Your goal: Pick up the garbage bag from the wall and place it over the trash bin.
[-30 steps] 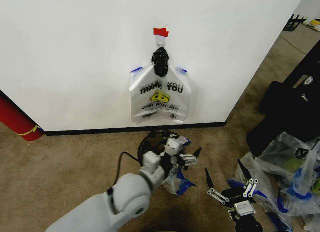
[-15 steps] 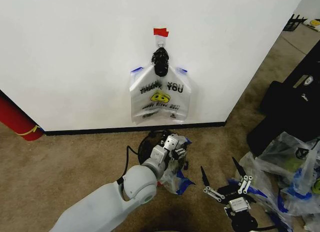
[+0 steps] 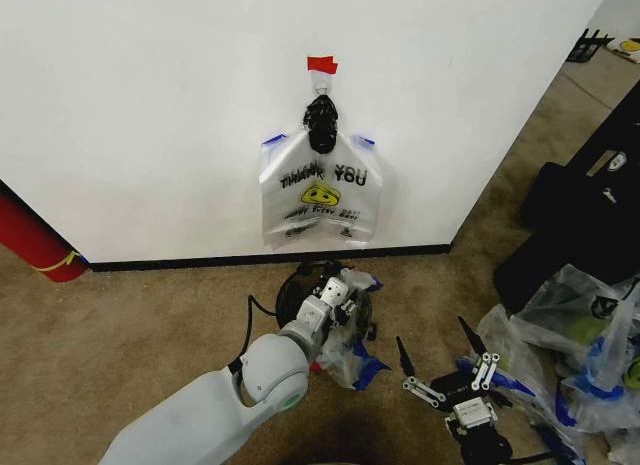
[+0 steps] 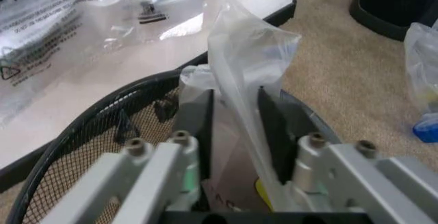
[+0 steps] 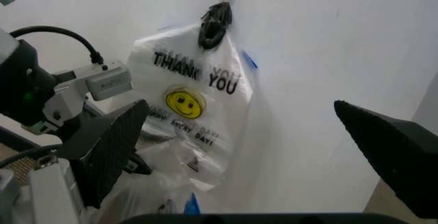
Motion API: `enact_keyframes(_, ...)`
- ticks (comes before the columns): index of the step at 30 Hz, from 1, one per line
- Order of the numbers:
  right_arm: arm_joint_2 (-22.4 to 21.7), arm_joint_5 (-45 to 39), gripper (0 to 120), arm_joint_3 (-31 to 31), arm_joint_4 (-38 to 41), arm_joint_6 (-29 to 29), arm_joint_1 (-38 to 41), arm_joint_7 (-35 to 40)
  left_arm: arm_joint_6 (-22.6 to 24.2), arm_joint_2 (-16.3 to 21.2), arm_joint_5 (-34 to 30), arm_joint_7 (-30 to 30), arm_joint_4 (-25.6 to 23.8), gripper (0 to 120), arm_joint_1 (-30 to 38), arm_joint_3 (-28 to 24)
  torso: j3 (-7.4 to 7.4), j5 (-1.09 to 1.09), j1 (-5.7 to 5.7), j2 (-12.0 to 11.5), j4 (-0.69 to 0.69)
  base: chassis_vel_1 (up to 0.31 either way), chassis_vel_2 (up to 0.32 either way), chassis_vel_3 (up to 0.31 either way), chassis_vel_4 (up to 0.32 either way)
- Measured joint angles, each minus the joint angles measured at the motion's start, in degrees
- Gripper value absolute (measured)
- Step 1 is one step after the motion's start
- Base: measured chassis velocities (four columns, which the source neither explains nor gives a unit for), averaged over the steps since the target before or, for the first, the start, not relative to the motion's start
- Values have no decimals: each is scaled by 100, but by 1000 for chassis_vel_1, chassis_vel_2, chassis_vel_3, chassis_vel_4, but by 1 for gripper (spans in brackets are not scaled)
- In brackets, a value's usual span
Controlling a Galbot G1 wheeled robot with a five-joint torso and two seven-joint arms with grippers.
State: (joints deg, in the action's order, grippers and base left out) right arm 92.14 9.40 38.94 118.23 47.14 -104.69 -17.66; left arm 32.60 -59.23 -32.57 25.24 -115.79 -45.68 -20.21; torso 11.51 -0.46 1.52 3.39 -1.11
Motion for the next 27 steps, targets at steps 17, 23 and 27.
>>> enact_keyframes(17, 0, -45, 100, -446, -266, -679, 126, 501, -359, 312, 71, 241, -150, 0, -949, 912, 0, -1, 0, 0, 0, 0, 0, 0, 0)
enact_keyframes(23, -69, -122, 100, -984, -236, -1792, 281, 1479, -390, 416, 164, 245, -280, 0, -1281, 1160, 0, 1, 0, 0, 1, 0, 0, 0, 0)
enact_keyframes(27, -262, -426, 100, -1294, -257, -2388, 477, 1774, -420, 453, 254, 239, -310, 0, -1431, 1223, 1, 1, 0, 0, 0, 0, 0, 0, 0)
